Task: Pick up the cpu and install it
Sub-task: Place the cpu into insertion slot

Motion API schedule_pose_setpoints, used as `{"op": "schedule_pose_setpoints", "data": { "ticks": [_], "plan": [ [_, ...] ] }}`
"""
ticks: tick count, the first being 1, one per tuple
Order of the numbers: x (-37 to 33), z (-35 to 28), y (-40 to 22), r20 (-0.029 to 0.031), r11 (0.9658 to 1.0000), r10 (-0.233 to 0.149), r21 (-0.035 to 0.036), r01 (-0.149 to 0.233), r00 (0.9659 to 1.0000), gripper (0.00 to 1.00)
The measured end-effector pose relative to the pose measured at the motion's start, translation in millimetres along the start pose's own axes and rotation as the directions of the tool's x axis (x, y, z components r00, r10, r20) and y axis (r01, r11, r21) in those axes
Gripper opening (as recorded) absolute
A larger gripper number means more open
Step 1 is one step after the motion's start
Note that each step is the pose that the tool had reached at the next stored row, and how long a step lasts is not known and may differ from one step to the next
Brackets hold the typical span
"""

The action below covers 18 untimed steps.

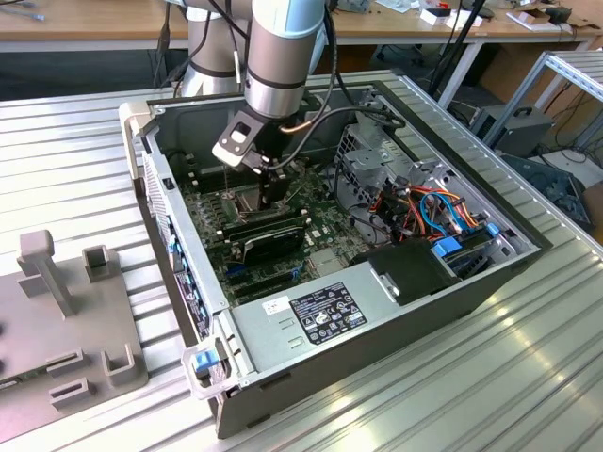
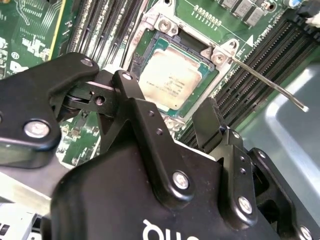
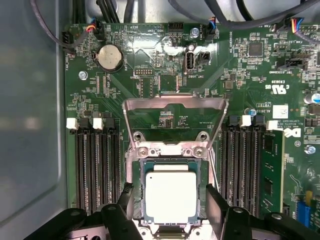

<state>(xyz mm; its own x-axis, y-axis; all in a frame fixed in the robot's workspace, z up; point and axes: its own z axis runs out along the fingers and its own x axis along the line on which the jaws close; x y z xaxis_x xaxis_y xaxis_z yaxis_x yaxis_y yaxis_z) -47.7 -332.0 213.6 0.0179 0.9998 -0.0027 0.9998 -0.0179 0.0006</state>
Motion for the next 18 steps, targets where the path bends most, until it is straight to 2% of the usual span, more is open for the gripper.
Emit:
{"op": "schedule_pose_setpoints", "data": {
  "ticks": [4, 12, 15, 16, 18],
  "plan": [
    [0.1, -6.3, 0.0, 0.0016, 1.0000, 0.000, 0.0000, 0.000, 1.0000, 0.68],
    [0.1, -6.3, 0.0, 0.0024, 1.0000, 0.000, 0.0000, 0.000, 1.0000, 0.66],
    [0.1, -6.3, 0.0, 0.0027, 1.0000, 0.000, 0.0000, 0.000, 1.0000, 0.47],
    [0.1, -6.3, 0.0, 0.0028, 1.0000, 0.000, -0.0001, 0.000, 1.0000, 0.47],
    [0.1, -6.3, 0.0, 0.0030, 1.0000, 0.000, 0.0000, 0.000, 1.0000, 0.35]
  ]
}}
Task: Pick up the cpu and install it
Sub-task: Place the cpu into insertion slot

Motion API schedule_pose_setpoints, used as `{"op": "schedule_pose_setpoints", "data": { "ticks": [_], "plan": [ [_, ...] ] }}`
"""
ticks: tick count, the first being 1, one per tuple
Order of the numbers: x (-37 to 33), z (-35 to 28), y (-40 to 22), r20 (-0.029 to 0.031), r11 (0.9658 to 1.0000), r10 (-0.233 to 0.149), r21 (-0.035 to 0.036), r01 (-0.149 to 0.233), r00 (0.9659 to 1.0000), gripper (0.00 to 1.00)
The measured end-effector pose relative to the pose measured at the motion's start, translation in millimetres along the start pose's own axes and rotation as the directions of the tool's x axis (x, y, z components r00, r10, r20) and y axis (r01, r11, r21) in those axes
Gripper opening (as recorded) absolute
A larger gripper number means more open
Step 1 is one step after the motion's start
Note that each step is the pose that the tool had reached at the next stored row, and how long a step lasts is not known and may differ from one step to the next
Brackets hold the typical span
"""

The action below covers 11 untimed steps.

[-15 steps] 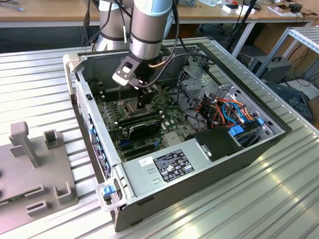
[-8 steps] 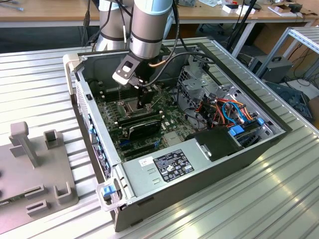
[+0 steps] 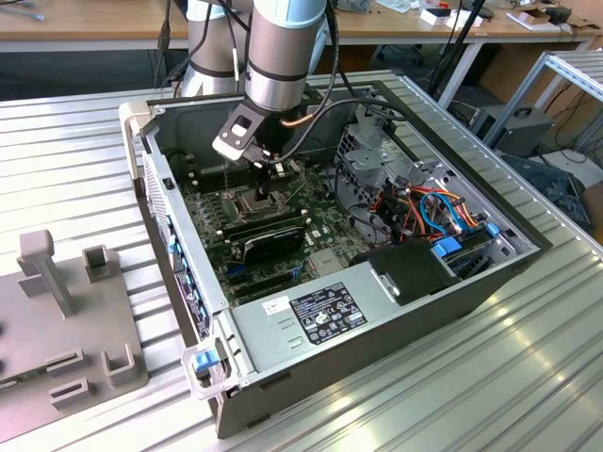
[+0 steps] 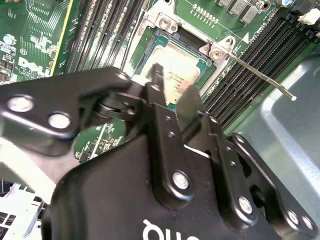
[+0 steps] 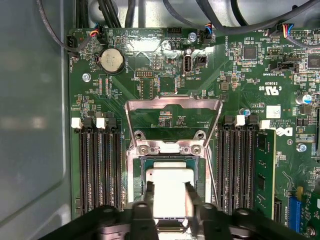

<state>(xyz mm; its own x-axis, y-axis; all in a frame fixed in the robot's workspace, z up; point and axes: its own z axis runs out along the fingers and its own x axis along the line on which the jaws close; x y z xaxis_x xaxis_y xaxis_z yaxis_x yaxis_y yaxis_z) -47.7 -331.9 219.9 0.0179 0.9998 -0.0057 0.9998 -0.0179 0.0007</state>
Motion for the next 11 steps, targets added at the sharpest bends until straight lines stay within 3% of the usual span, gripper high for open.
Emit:
{"op": "schedule_pose_setpoints", "data": {
  "ticks": [1, 2, 3, 5, 11],
  "plan": [
    [0.0, 0.0, 0.0, 0.0000, 1.0000, 0.000, 0.0000, 0.000, 1.0000, 0.35],
    [0.0, 0.0, 0.0, 0.0002, 1.0000, 0.000, 0.0000, 0.000, 1.0000, 0.24],
    [0.0, 0.0, 0.0, 0.0003, 1.0000, 0.000, 0.0000, 0.000, 1.0000, 0.24],
    [0.0, 0.0, 0.0, 0.0007, 1.0000, 0.000, 0.0000, 0.000, 1.0000, 0.11],
    [0.0, 2.0, -0.7, 0.0010, 1.0000, -0.001, -0.0008, 0.001, 1.0000, 0.11]
  ]
}}
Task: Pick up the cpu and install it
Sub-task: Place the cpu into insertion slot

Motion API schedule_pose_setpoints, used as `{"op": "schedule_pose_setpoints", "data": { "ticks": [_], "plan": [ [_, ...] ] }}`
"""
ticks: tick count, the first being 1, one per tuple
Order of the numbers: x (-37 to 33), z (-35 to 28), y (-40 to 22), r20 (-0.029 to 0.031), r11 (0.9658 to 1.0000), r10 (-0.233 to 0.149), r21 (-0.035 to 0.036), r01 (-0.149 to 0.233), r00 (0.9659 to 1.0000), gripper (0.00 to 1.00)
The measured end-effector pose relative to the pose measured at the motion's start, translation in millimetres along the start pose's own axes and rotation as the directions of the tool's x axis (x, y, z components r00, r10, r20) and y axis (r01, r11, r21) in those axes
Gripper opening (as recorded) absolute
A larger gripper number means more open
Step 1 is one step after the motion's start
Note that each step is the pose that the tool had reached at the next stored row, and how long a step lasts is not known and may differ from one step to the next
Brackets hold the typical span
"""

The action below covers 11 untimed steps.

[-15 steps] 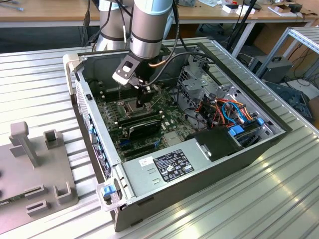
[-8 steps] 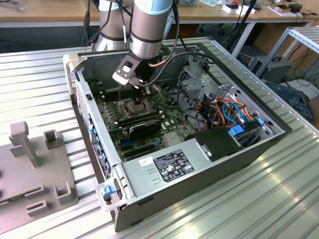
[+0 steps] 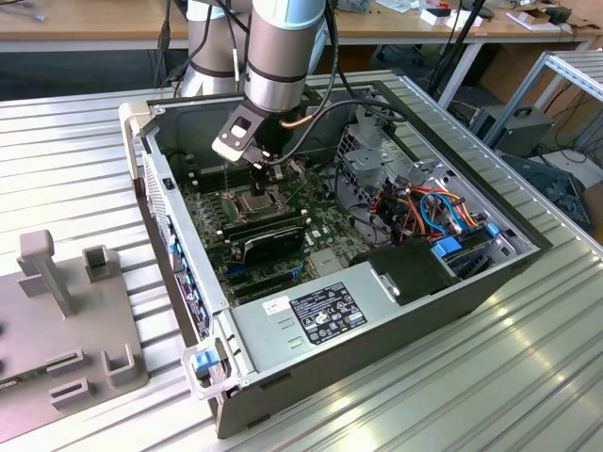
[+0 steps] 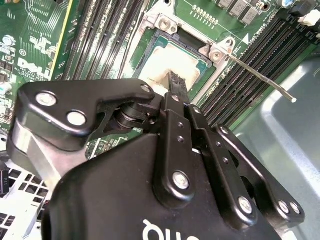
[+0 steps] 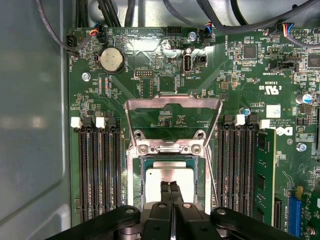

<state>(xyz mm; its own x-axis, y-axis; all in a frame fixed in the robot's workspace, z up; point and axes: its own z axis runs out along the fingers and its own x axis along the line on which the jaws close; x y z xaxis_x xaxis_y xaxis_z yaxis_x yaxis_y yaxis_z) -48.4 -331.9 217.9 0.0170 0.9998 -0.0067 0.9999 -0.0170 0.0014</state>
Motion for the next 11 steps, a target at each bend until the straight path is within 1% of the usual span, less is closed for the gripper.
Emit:
{"op": "schedule_pose_setpoints", "data": {
  "ticks": [1, 2, 3, 4, 6, 7, 10, 11],
  "plan": [
    [0.0, 1.6, -0.2, -0.0001, 1.0000, 0.000, -0.0009, 0.000, 1.0000, 0.11],
    [0.0, 2.0, -0.4, -0.0001, 1.0000, -0.001, -0.0014, 0.001, 1.0000, 0.11],
    [-0.1, 2.4, -1.0, 0.0002, 1.0000, -0.002, -0.0034, 0.002, 1.0000, 0.11],
    [0.0, 3.6, -1.6, -0.0001, 1.0000, -0.003, -0.0079, 0.003, 1.0000, 0.11],
    [0.0, 5.8, -2.2, -0.0001, 0.9999, -0.005, -0.0141, 0.005, 1.0000, 0.11],
    [-0.1, 6.5, -2.2, -0.0001, 0.9999, -0.005, -0.0155, 0.005, 1.0000, 0.11],
    [0.0, 8.5, -2.3, -0.0002, 0.9999, -0.005, -0.0159, 0.005, 1.0000, 0.11],
    [0.0, 12.4, -2.4, 0.0003, 0.9999, -0.005, -0.0156, 0.005, 1.0000, 0.11]
  ]
}}
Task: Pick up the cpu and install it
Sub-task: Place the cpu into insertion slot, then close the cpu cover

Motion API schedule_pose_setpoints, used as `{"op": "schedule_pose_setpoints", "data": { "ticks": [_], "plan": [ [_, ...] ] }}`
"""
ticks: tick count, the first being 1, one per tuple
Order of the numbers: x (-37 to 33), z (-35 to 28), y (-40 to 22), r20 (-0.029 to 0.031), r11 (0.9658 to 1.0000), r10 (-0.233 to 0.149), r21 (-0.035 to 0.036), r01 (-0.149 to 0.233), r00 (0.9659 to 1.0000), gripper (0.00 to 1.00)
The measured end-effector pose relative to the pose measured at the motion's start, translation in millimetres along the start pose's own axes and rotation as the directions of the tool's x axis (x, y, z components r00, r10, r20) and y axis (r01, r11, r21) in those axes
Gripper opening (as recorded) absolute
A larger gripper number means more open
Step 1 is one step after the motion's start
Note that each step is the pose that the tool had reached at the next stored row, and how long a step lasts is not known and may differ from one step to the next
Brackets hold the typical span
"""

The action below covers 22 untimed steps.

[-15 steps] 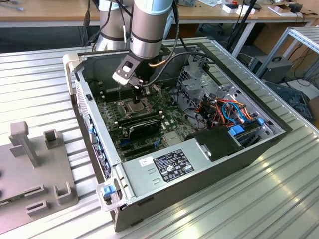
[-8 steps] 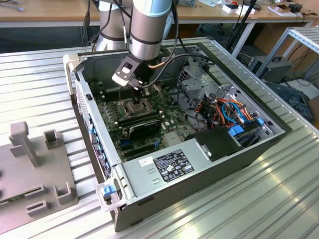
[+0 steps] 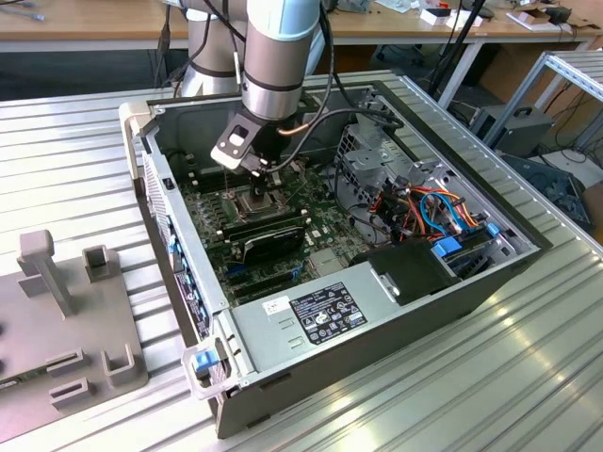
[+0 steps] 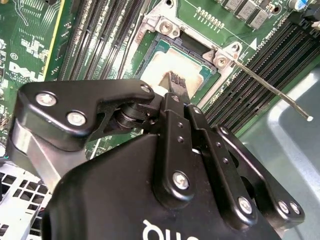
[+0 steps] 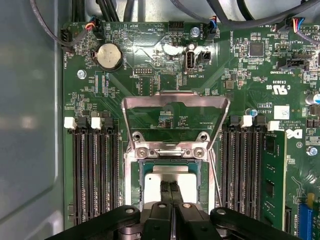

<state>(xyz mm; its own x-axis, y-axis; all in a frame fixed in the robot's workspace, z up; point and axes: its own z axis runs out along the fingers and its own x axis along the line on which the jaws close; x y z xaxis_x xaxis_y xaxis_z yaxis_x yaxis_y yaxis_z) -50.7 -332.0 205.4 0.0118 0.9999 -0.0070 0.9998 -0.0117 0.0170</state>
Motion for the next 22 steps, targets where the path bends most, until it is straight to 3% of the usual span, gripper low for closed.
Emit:
{"op": "schedule_pose_setpoints", "data": {
  "ticks": [2, 3, 4, 6, 8, 11, 22],
  "plan": [
    [0.0, 1.8, 0.0, 0.0000, 1.0000, 0.000, -0.0001, 0.000, 1.0000, 0.11],
    [0.0, -5.8, 0.1, -0.0004, 1.0000, 0.000, -0.0003, 0.000, 1.0000, 0.11],
    [0.0, -17.7, 0.3, -0.0004, 1.0000, 0.000, -0.0003, 0.000, 1.0000, 0.11],
    [-0.1, -25.9, 0.5, -0.0003, 1.0000, 0.000, -0.0004, 0.000, 1.0000, 0.11],
    [-0.2, -40.5, 0.7, -0.0002, 1.0000, 0.000, -0.0008, 0.000, 1.0000, 0.11],
    [-0.2, -50.6, 0.9, 0.0003, 1.0000, 0.000, -0.0014, 0.000, 1.0000, 0.11],
    [-0.3, -52.3, 0.9, 0.0012, 1.0000, 0.001, -0.0025, -0.001, 1.0000, 0.11]
  ]
}}
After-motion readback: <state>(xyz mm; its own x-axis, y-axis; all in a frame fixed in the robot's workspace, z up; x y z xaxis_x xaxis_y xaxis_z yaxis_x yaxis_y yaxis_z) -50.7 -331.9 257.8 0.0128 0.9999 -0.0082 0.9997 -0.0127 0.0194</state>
